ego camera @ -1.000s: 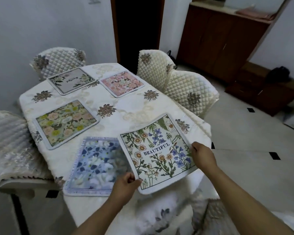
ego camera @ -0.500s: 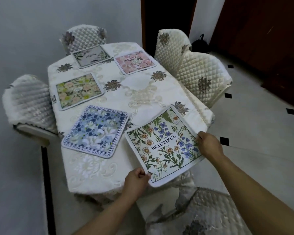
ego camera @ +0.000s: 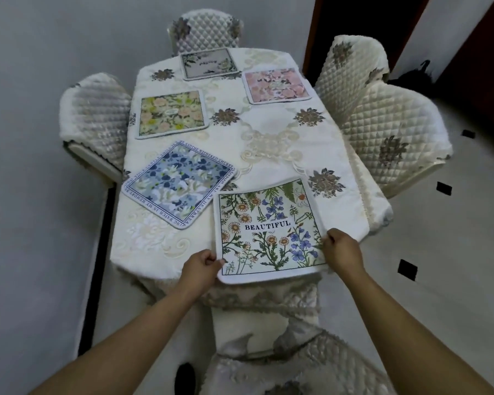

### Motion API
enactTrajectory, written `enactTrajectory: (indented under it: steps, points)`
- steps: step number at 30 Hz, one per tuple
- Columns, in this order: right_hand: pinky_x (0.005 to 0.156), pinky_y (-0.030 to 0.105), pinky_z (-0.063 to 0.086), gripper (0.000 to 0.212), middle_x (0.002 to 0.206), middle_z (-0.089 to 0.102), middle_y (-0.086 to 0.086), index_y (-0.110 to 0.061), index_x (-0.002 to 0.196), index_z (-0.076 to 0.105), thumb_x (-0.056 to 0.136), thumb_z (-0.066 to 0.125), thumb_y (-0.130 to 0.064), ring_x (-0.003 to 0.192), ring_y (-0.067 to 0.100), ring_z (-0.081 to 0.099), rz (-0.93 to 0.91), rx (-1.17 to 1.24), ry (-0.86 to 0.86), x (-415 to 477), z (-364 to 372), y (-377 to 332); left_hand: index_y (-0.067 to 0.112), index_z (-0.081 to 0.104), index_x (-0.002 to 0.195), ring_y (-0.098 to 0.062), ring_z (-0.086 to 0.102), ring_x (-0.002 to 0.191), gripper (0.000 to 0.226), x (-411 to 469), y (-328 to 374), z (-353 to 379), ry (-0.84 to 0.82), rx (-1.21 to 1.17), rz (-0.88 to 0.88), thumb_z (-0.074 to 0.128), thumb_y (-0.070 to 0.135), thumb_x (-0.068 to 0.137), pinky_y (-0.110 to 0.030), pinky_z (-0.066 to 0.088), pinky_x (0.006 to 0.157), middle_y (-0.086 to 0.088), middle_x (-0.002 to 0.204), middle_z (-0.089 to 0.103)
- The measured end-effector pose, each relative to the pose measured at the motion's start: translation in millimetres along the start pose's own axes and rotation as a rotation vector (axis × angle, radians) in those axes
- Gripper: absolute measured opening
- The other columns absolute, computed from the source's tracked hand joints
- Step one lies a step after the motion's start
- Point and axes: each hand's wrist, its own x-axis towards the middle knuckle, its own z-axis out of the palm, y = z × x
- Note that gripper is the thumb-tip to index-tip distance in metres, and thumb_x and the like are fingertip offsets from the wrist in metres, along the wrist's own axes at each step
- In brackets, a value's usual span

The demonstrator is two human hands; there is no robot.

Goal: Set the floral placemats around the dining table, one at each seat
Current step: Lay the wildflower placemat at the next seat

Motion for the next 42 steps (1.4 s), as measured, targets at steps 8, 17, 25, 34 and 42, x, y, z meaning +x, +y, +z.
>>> enactTrajectory:
  steps: [8,17,25,34,42]
  points:
    - [0.063,0.037,0.041,0.024,0.077,0.061,0.016,-0.012,0.074,0.049,0.095,0.046,-0.024,0.074,0.034,0.055,-0.134,0.000,-0.116,25.0,4.4,7.8,0.020,0.057,0.067,-0.012,0.047,0.053,0.023,-16.0,-3.2,14.9,0.143,-0.025,-0.089,0.070,0.026,0.085,-0.026,0.035,0.054,0.005,0.053,0.050]
    - [0.060,0.034,0.038,0.025,0.071,0.055,0.006,-0.014,0.074,0.047,0.096,0.044,-0.026,0.068,0.028,0.049,-0.166,-0.057,-0.144,35.9,19.8,6.9,0.024,0.056,0.063,-0.006,0.052,0.058,0.025,-4.8,-8.5,18.1,0.205,-0.008,-0.187,0.073,0.026,0.082,-0.020,0.037,0.055,0.009,0.059,0.058]
    - [0.059,0.036,0.041,0.029,0.073,0.060,0.010,-0.013,0.072,0.048,0.096,0.044,-0.027,0.068,0.031,0.053,-0.148,-0.097,-0.113,35.1,27.9,24.3,0.017,0.053,0.086,-0.013,0.059,0.066,0.023,-5.0,-9.5,35.0,0.230,0.018,-0.229,0.073,0.026,0.081,-0.025,0.039,0.056,0.004,0.071,0.065]
    - [0.061,0.041,0.045,0.026,0.072,0.061,0.019,-0.003,0.070,0.053,0.092,0.052,-0.016,0.070,0.037,0.056,-0.194,-0.116,-0.069,37.0,31.7,29.6,0.017,0.049,0.080,-0.015,0.057,0.063,0.031,-3.9,-17.5,41.4,0.247,0.096,-0.224,0.076,0.033,0.077,-0.026,0.034,0.051,0.000,0.066,0.062]
    - [0.068,0.048,0.047,0.024,0.085,0.056,0.027,0.002,0.088,0.052,0.080,0.067,-0.015,0.081,0.043,0.054,-0.188,-0.244,-0.026,30.7,25.9,21.2,0.022,0.043,0.074,-0.019,0.055,0.063,0.034,-0.5,-18.6,40.9,0.216,0.222,-0.219,0.073,0.038,0.077,-0.029,0.033,0.051,0.001,0.066,0.057]
